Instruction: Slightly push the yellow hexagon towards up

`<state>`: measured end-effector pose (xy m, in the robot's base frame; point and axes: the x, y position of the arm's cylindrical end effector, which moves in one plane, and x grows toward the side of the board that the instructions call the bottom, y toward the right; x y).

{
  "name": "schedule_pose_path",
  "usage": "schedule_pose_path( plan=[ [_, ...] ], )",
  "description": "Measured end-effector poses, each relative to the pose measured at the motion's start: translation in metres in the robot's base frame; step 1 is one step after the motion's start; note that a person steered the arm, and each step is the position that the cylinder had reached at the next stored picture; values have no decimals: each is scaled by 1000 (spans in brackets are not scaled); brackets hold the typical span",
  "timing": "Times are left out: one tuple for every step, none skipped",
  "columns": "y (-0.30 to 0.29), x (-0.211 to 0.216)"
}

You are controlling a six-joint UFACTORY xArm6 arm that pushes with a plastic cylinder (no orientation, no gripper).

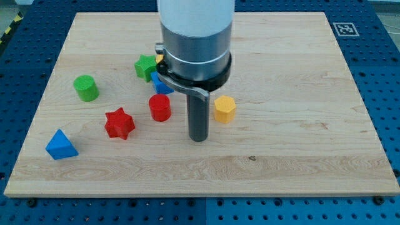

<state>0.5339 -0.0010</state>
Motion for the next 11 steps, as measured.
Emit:
schedule_pose_path(
  plan=[
    [25, 2],
    [43, 2],
    [62, -3],
    [62, -8],
    [55, -12],
    [43, -16],
    [42, -22],
    [44, -28],
    [48, -31],
    [50, -31],
    [59, -31]
  ],
)
